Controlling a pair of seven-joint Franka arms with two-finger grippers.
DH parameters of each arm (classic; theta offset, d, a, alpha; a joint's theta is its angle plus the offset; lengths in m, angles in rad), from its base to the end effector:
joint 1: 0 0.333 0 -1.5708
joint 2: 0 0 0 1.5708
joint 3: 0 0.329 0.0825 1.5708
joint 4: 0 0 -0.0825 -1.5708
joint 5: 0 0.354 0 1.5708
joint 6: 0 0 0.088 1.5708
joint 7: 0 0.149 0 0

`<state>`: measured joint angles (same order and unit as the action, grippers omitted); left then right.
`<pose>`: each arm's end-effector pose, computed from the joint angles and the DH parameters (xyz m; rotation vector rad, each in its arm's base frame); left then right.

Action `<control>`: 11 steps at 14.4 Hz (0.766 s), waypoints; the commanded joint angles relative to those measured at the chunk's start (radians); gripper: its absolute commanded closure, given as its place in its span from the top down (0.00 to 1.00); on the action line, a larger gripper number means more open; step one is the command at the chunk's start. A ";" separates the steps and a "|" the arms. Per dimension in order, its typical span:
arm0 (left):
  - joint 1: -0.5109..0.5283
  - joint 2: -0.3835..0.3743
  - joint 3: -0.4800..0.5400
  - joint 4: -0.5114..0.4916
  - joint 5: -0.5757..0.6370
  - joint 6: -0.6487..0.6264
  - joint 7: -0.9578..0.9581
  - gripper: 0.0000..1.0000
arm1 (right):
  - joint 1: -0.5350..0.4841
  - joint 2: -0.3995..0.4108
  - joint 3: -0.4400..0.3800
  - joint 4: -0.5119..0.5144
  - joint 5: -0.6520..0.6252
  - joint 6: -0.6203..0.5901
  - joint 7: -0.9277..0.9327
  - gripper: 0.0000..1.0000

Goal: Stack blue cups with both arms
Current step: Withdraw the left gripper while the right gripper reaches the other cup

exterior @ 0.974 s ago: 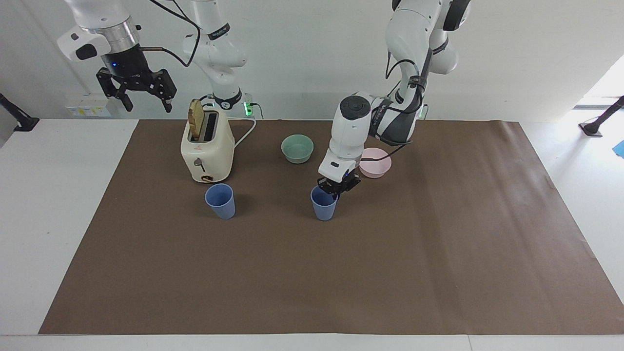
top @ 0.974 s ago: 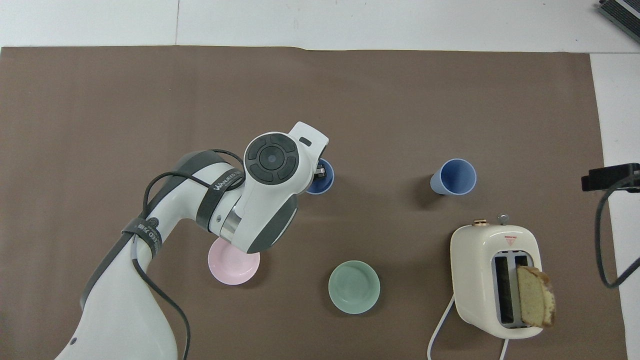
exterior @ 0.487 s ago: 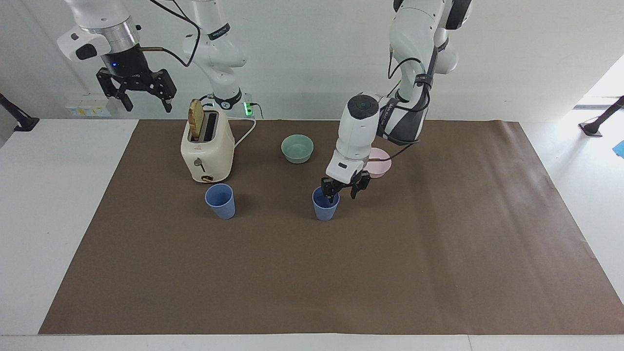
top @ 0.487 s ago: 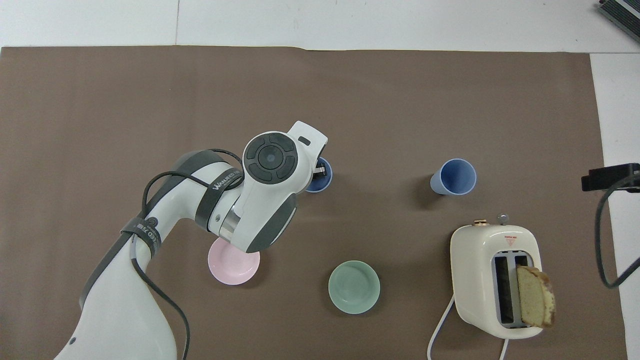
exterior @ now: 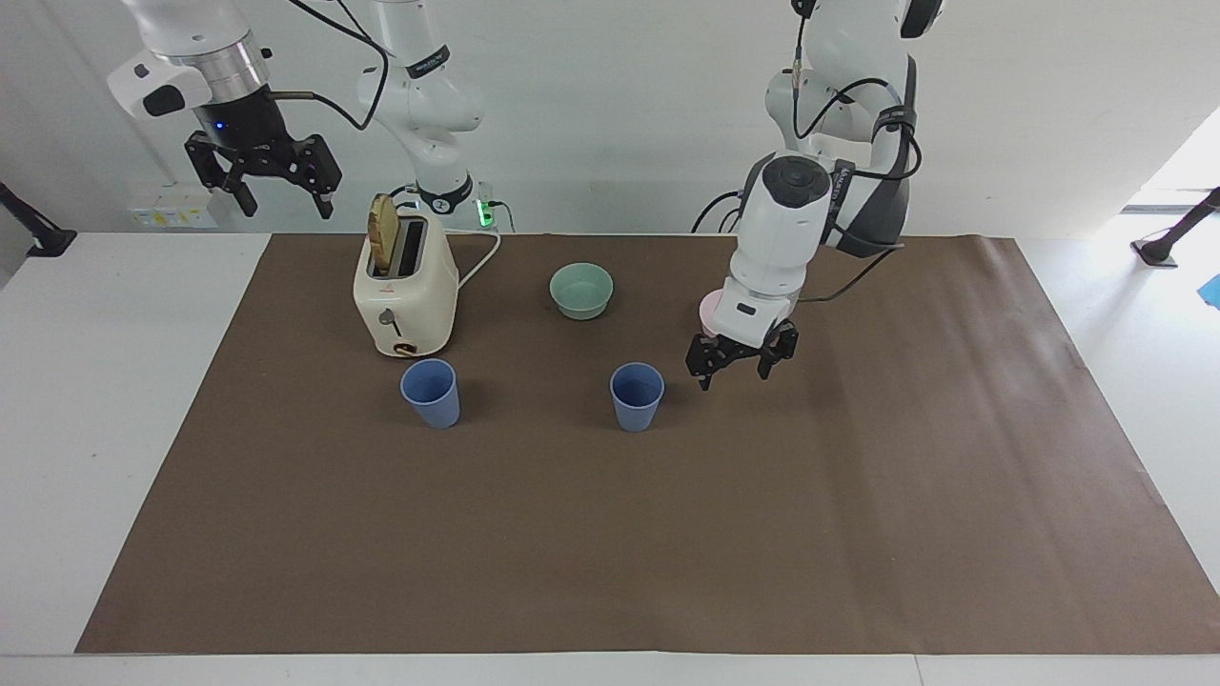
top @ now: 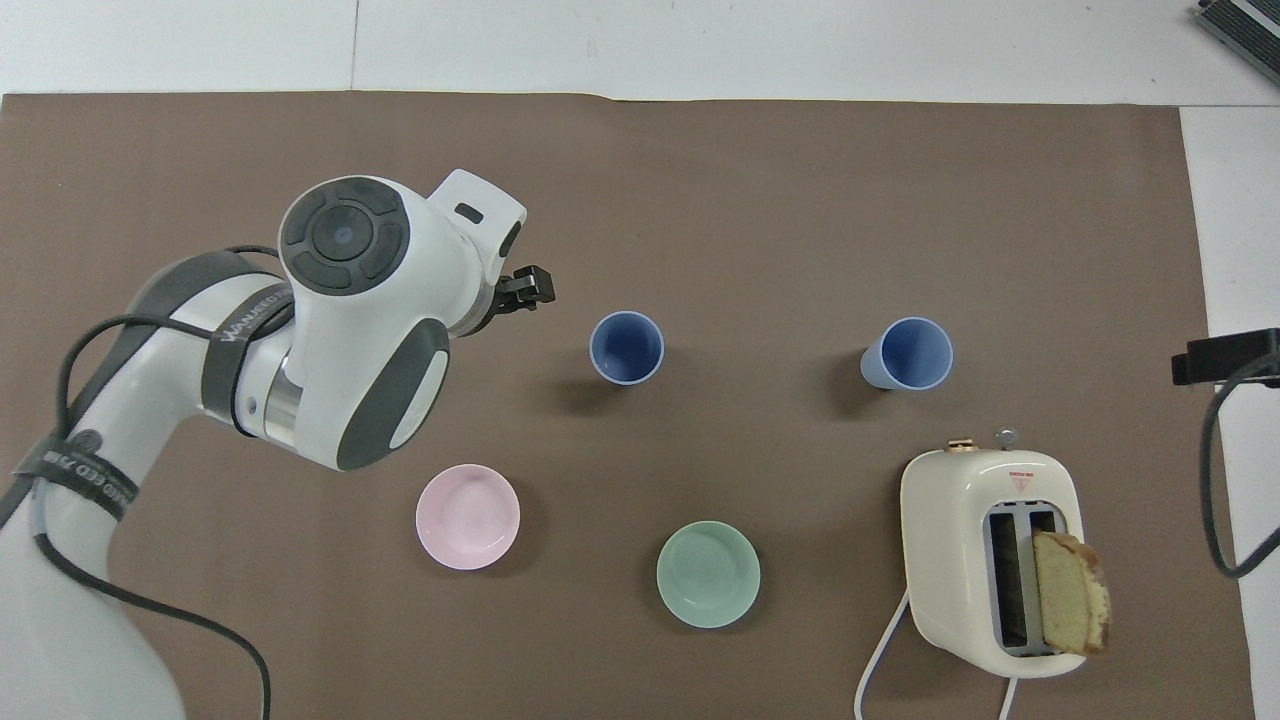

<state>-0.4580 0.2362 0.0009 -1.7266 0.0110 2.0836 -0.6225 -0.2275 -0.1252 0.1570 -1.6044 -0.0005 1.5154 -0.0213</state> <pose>0.5578 -0.2733 0.4373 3.0737 0.2473 0.1680 0.4787 -0.0285 0.6378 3.1186 -0.0781 0.0526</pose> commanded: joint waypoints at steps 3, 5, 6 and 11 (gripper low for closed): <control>0.128 -0.100 -0.012 -0.047 0.008 -0.085 0.199 1.00 | 0.005 -0.045 -0.001 -0.161 0.025 0.064 0.023 1.00; 0.179 -0.135 -0.012 -0.063 0.001 -0.121 0.291 1.00 | 0.010 -0.040 0.006 -0.262 0.024 0.178 0.023 1.00; 0.205 -0.155 -0.012 -0.080 0.001 -0.125 0.335 1.00 | 0.023 -0.028 0.006 -0.285 0.024 0.219 0.023 1.00; 0.332 -0.212 -0.010 -0.122 -0.020 -0.180 0.555 1.00 | 0.057 0.139 0.006 -0.304 0.022 0.406 0.033 1.00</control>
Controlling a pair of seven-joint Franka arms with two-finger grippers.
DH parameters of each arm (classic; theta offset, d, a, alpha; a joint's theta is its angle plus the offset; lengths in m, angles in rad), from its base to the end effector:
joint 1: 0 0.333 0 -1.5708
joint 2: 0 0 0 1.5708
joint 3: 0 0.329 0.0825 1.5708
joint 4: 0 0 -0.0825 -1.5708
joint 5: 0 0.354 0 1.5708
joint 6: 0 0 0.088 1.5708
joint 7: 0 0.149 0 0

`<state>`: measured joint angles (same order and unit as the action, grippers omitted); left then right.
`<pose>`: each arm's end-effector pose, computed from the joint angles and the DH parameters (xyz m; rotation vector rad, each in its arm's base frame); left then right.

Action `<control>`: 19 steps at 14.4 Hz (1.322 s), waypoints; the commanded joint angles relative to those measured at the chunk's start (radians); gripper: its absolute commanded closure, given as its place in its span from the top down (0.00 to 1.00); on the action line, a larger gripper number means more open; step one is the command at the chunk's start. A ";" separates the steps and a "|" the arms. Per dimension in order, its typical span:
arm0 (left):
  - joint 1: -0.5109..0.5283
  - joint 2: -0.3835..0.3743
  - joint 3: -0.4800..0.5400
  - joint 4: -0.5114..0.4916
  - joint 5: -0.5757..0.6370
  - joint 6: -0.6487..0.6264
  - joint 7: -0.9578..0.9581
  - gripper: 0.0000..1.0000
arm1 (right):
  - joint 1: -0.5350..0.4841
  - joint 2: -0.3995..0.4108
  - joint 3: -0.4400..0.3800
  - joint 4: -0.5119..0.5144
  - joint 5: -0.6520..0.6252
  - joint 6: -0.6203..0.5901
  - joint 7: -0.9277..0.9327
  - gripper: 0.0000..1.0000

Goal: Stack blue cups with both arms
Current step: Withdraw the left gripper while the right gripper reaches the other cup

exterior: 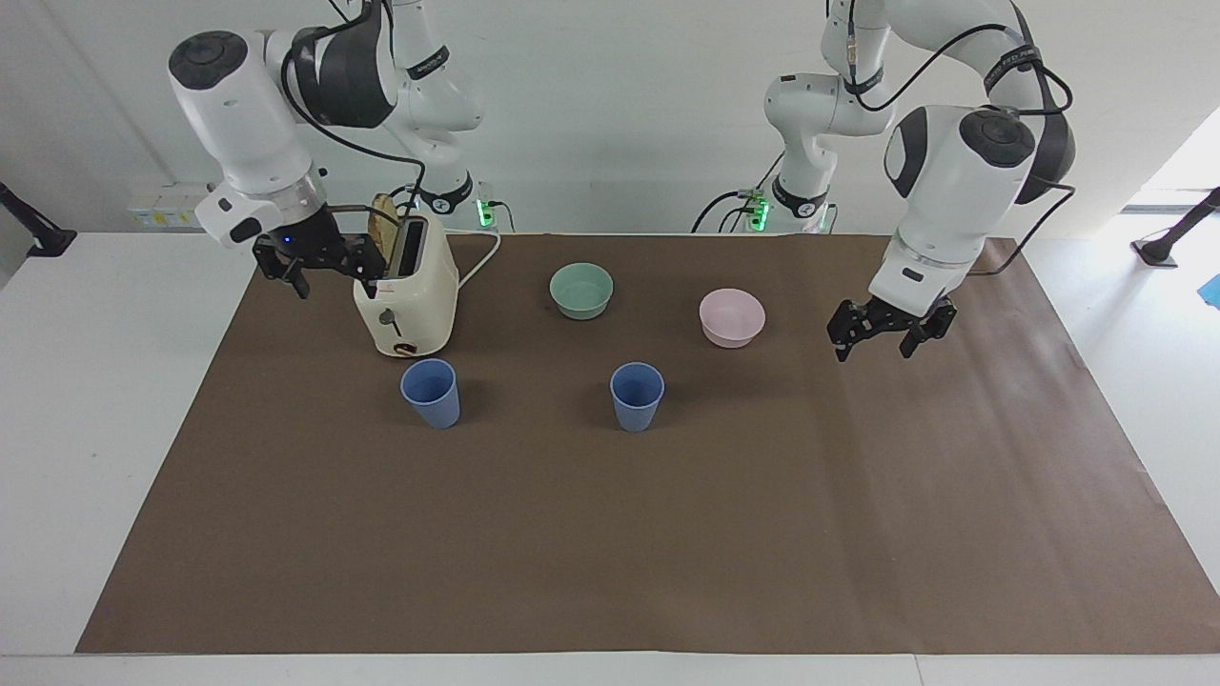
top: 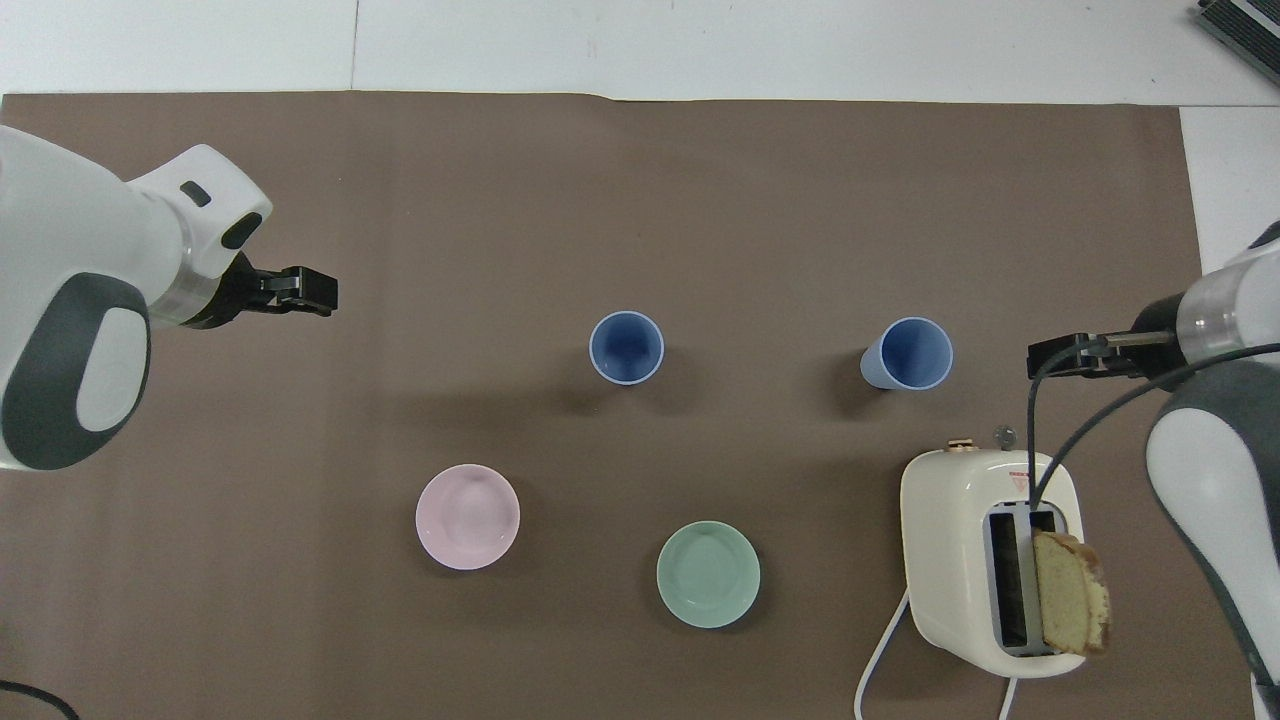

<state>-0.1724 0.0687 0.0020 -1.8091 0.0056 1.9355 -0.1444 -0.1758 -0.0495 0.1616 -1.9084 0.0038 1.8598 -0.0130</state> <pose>0.5557 -0.0950 0.4835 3.1363 -0.0437 0.0907 0.5172 -0.0057 0.4949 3.1373 -0.0039 0.0003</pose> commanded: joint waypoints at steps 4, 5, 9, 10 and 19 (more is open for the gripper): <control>0.106 -0.064 -0.008 -0.026 -0.012 -0.089 0.261 1.00 | 0.039 0.149 0.001 0.000 0.018 0.183 0.045 1.00; 0.108 -0.075 -0.007 -0.023 -0.007 -0.090 0.276 1.00 | 0.050 0.152 0.001 0.000 0.018 0.188 0.056 1.00; 0.106 -0.086 -0.008 0.080 0.017 -0.197 0.289 1.00 | 0.062 0.209 0.001 -0.008 0.018 0.193 0.057 1.00; 0.103 -0.089 -0.008 0.105 0.020 -0.225 0.289 1.00 | 0.062 0.217 0.001 -0.009 0.016 0.194 0.056 1.00; 0.106 -0.139 -0.010 0.208 0.008 -0.392 0.279 1.00 | 0.067 0.296 -0.001 -0.063 -0.001 0.328 0.080 1.00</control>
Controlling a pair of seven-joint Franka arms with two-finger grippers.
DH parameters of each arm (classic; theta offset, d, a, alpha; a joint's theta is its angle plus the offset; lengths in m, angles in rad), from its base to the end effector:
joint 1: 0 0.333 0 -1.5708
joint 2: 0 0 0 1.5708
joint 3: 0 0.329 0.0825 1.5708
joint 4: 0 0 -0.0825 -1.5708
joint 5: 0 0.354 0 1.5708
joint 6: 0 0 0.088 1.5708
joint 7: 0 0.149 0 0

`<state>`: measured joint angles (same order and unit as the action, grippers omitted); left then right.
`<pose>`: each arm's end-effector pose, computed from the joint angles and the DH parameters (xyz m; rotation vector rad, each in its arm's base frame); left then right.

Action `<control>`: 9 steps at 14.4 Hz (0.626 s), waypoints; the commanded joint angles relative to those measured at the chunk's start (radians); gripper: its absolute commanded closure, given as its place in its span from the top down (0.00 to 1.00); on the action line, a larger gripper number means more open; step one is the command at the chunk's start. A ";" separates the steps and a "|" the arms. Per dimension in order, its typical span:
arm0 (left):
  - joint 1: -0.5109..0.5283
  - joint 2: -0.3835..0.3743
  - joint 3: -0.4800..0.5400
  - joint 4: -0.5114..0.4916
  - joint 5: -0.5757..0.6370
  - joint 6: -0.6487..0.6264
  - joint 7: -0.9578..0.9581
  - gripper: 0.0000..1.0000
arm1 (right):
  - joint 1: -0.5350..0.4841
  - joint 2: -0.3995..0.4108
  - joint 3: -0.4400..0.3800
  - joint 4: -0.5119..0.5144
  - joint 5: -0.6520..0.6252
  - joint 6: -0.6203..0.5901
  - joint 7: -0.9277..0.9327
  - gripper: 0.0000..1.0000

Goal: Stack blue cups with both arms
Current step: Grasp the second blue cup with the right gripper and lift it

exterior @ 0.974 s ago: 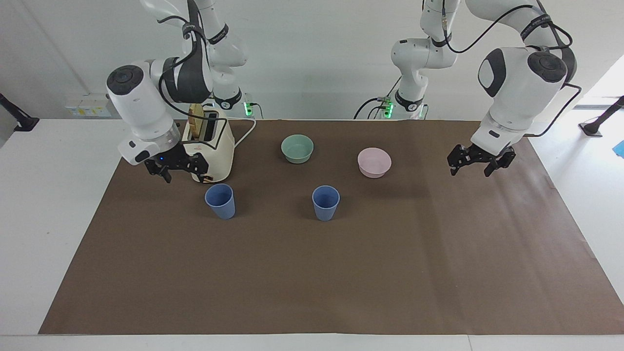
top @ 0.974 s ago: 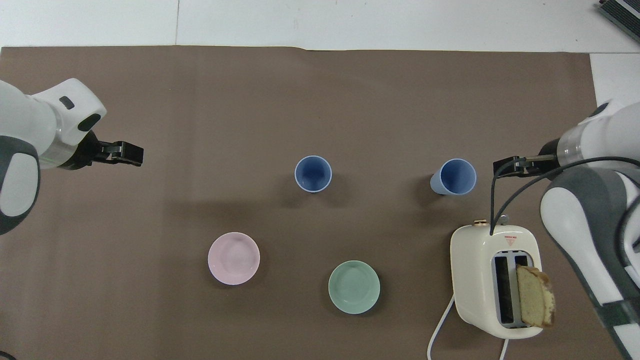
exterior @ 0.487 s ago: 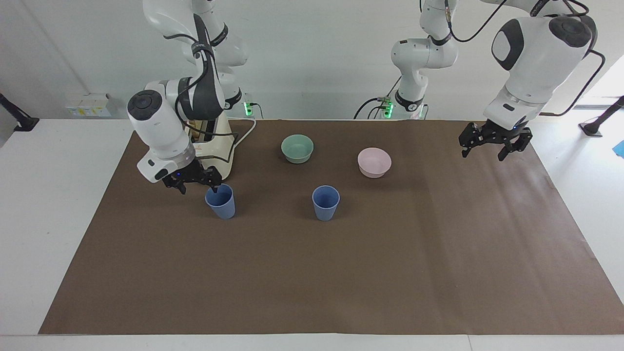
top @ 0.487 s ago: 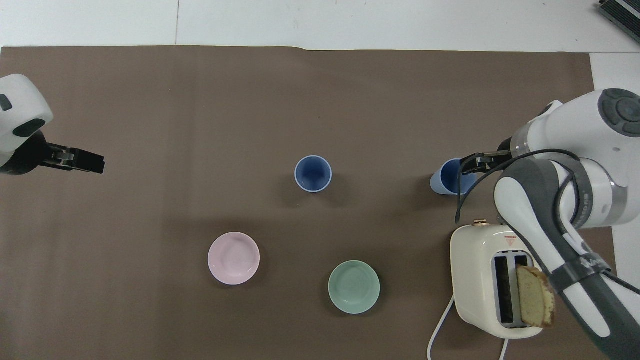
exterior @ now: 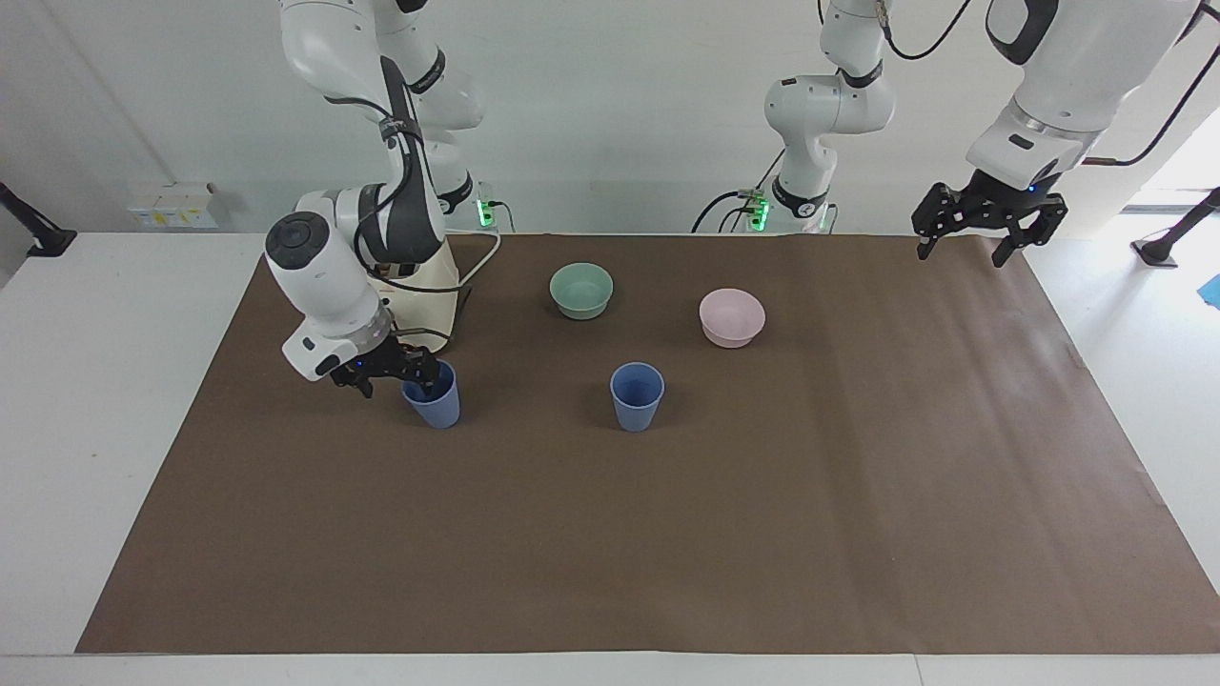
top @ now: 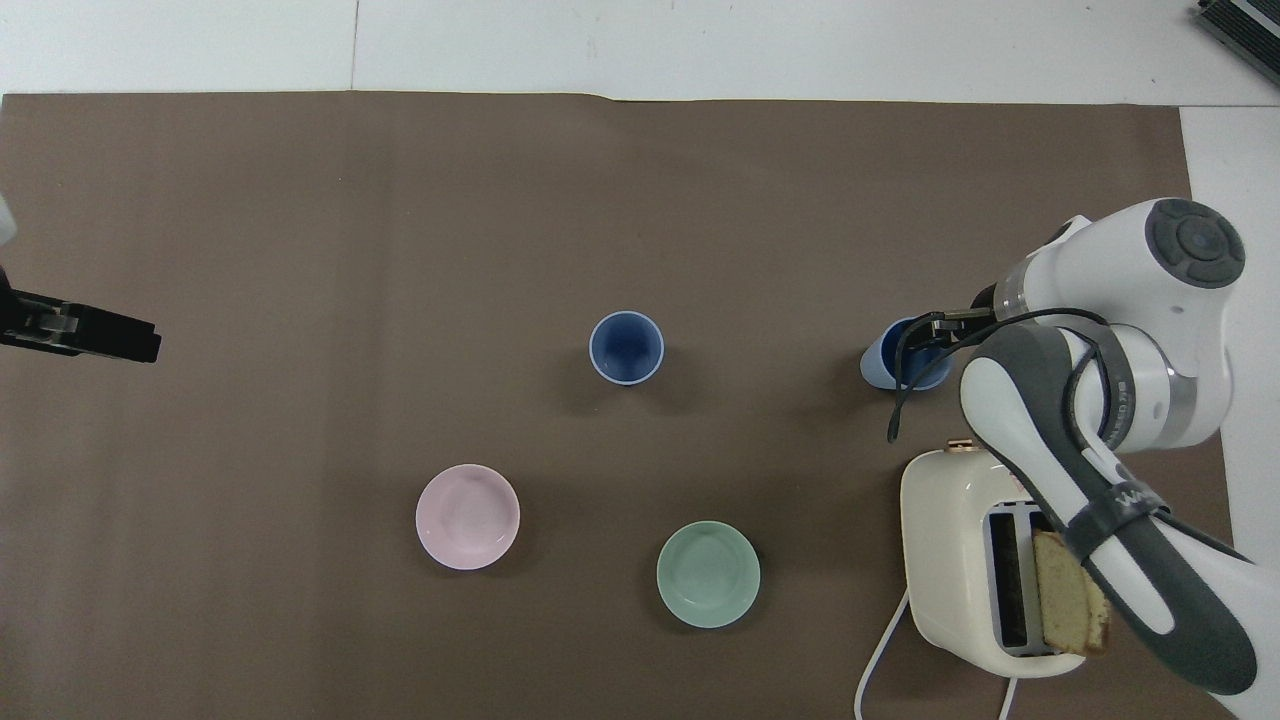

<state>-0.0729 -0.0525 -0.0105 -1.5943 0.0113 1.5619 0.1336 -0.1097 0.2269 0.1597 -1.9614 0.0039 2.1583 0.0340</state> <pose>0.5059 -0.0407 0.6114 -3.1107 0.3385 -0.0310 0.5736 0.0262 0.3473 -3.1033 -0.0159 0.0447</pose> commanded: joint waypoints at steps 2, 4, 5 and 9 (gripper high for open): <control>-0.005 -0.018 0.003 -0.007 0.003 -0.017 -0.002 1.00 | 0.001 0.022 0.001 -0.010 -0.001 0.029 0.037 1.00; -0.005 -0.017 -0.005 -0.003 0.003 -0.031 -0.003 1.00 | 0.007 0.022 0.003 -0.008 -0.004 0.029 0.032 0.19; -0.007 -0.020 -0.006 -0.003 0.003 -0.036 -0.003 1.00 | 0.014 0.022 0.001 -0.007 -0.004 0.029 0.032 0.00; -0.005 -0.047 -0.008 0.004 0.001 -0.051 -0.011 1.00 | 0.016 0.025 0.001 -0.002 -0.005 0.025 0.029 0.00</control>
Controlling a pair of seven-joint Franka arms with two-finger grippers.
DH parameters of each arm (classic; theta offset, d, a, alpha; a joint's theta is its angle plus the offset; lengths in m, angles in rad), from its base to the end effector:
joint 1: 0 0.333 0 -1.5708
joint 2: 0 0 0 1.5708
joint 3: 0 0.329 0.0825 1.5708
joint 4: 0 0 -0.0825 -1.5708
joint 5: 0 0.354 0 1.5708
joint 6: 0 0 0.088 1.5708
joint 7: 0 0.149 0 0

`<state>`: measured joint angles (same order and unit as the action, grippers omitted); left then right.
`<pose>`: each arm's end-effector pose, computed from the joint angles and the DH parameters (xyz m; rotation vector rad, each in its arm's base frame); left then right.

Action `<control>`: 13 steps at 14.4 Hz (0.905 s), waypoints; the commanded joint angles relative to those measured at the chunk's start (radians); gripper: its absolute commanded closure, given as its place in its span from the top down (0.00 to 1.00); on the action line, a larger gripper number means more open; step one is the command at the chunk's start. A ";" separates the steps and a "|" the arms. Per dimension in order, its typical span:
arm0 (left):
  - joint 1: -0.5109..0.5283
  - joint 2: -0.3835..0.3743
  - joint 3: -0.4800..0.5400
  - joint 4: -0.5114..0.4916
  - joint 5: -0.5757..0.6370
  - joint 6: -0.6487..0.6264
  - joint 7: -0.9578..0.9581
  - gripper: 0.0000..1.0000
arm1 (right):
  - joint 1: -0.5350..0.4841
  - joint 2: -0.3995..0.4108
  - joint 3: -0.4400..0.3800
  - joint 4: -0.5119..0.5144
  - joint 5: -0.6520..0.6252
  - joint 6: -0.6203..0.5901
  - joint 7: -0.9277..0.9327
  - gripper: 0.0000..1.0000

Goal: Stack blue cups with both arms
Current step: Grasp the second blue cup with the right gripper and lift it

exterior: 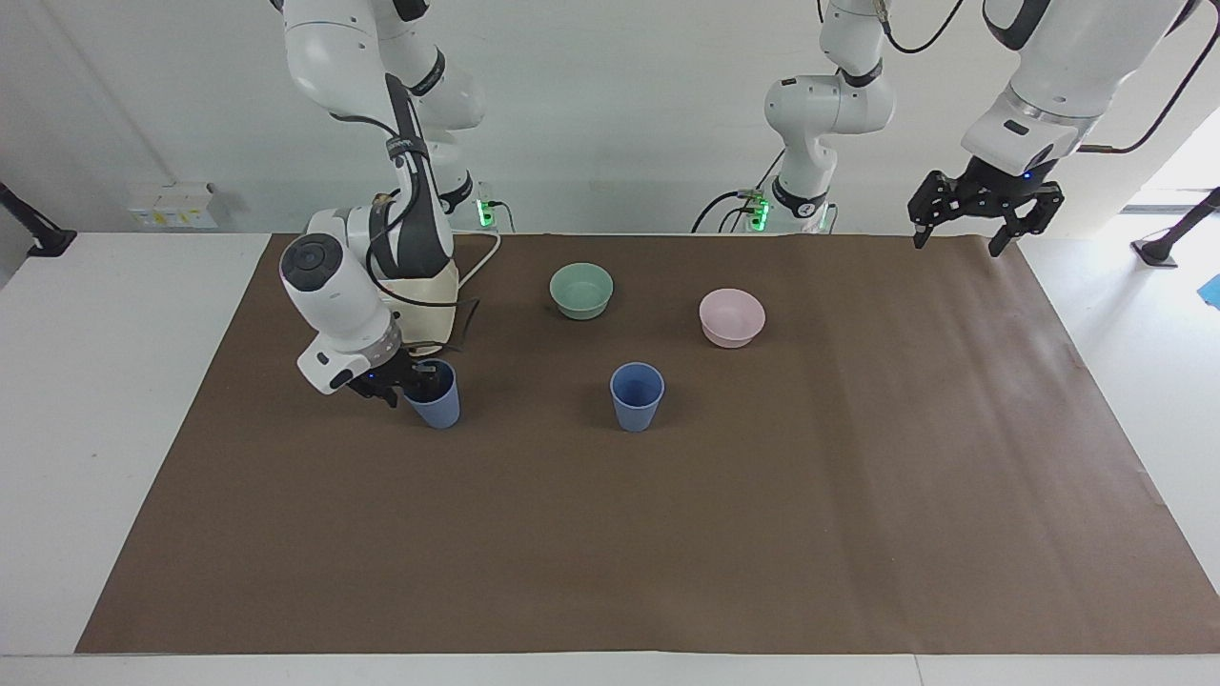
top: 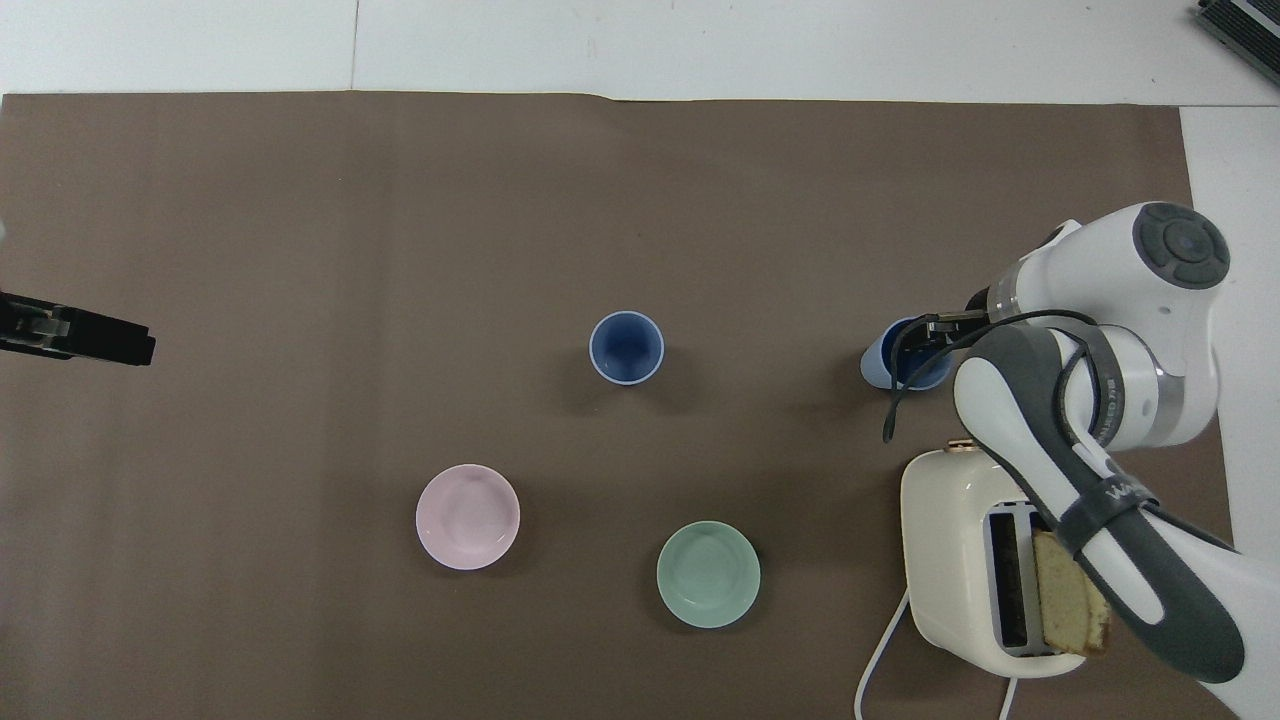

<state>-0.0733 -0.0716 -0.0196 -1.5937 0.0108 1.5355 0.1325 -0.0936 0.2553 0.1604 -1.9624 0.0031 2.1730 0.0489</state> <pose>0.4963 -0.0450 0.6189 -3.1093 0.3511 -0.0206 0.5753 0.0358 0.3320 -3.1003 -0.0183 0.0681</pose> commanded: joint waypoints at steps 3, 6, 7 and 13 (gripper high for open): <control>-0.005 -0.027 0.007 0.026 -0.017 -0.052 -0.014 1.00 | -0.002 -0.002 0.001 0.005 -0.012 0.001 0.014 0.00; 0.006 -0.039 0.013 0.017 -0.029 -0.051 -0.053 1.00 | -0.002 -0.008 -0.001 0.022 -0.015 -0.024 0.014 0.00; 0.006 -0.043 0.013 0.009 -0.029 -0.049 -0.054 1.00 | -0.002 -0.011 -0.001 0.063 -0.015 -0.077 0.014 0.00; 0.006 -0.050 0.013 0.003 -0.043 -0.044 -0.088 1.00 | 0.058 -0.042 0.007 0.273 -0.012 -0.305 0.026 0.00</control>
<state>-0.0728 -0.1044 -0.0063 -1.5845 -0.0171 1.5063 0.0678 -0.0689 0.2166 0.1627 -1.7261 -0.0008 1.8935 0.0490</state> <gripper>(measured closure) 0.000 0.960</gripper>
